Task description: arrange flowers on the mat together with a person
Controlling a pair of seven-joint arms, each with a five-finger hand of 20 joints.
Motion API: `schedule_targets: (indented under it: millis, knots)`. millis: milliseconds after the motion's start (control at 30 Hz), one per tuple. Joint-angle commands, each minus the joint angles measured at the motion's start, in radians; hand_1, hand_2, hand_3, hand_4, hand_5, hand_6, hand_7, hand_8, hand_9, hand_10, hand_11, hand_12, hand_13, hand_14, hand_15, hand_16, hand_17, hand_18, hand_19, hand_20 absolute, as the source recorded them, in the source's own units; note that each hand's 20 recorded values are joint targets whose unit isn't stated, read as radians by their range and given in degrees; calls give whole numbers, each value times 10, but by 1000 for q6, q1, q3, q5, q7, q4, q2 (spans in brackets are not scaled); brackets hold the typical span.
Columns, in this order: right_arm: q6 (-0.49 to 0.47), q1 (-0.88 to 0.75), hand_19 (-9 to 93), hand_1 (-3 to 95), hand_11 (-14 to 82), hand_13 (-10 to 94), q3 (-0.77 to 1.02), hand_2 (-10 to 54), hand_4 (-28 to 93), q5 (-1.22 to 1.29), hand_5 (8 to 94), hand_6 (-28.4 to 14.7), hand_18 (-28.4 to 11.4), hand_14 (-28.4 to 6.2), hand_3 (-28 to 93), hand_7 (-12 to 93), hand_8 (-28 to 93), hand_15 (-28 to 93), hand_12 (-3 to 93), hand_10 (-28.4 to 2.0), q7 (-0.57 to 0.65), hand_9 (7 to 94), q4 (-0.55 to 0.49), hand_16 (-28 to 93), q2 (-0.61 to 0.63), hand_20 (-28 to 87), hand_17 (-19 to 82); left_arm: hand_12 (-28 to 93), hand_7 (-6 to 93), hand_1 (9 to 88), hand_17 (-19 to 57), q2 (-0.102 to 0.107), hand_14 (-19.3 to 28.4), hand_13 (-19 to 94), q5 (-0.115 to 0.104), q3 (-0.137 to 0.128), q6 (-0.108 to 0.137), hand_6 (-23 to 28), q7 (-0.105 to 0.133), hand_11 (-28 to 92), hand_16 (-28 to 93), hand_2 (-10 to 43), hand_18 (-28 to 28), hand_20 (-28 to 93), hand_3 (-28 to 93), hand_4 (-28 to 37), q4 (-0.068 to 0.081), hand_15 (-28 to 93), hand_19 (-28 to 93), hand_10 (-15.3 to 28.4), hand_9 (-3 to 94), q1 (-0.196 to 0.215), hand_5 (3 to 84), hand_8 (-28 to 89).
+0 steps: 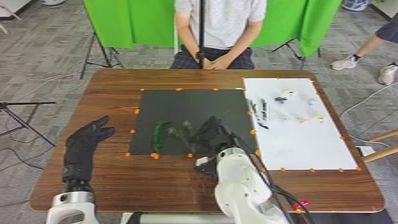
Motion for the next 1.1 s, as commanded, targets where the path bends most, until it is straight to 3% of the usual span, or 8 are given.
schedule_targets:
  millis: [33,533,567,600,633,667,800,1100]
  knots:
    - [-9,-6,697,832,260,871,-5,-95,375,-1,880,-2,-221,-56,-283,187,135,649,242,-111,-18,937,6,359,-15,434,370,131,156,260,117,-3,187,423,7,2,-15,37,-13,227,-20,41,129,202,679,-223,-1,233,140,159,547,13,512,-66]
    - [12,-32,679,767,234,869,60,-95,425,110,863,-3,-219,-58,-281,176,111,595,226,-112,-104,931,-74,340,-14,430,355,131,155,260,116,-5,188,424,7,-1,-13,37,-10,227,-19,40,129,201,677,-222,-3,233,139,159,546,15,512,-66]
    - [36,-40,673,727,232,865,82,-95,426,121,856,-2,-218,-62,-234,180,100,585,226,-112,-136,926,-95,338,-12,432,348,131,154,260,116,-6,188,424,6,-1,-13,37,-9,227,-19,40,129,201,678,-222,-3,233,139,159,546,16,512,-66]
    - [55,-47,659,638,239,858,109,-95,276,145,849,2,-217,-65,-2,187,88,578,232,-113,-170,916,-117,337,-7,439,342,131,155,260,116,-5,187,424,5,-2,-14,37,-11,227,-19,40,129,201,677,-222,-2,233,139,159,546,13,512,-66]
    - [86,-48,639,493,237,843,133,-95,-8,173,835,0,-212,-73,390,186,76,571,230,-116,-198,903,-135,334,2,440,324,131,155,260,116,-6,187,424,4,-2,-15,37,-10,227,-19,40,129,201,677,-222,-1,233,139,159,547,12,512,-66]
    - [99,-54,613,419,236,819,171,-95,-137,226,818,0,-204,-84,572,188,59,557,228,-125,-265,888,-149,327,11,433,305,131,155,260,116,-6,187,424,5,-3,-15,37,-10,227,-20,40,129,201,678,-221,-2,232,139,159,546,14,512,-66]
    - [163,-76,479,331,201,731,293,-95,-162,483,751,-2,-180,-121,665,201,-91,464,214,-150,-405,805,-218,284,89,391,257,131,155,260,116,-8,188,425,2,-2,-18,37,-6,227,-20,40,129,201,677,-221,0,232,139,160,546,14,512,-66]
    - [-14,-294,206,185,79,501,635,12,-153,1000,599,-24,-173,-163,682,140,-82,158,167,-169,-686,583,-282,253,222,306,210,131,155,260,116,-11,188,425,-1,1,-29,37,0,227,-20,39,129,202,679,-221,1,234,141,159,546,13,512,-66]
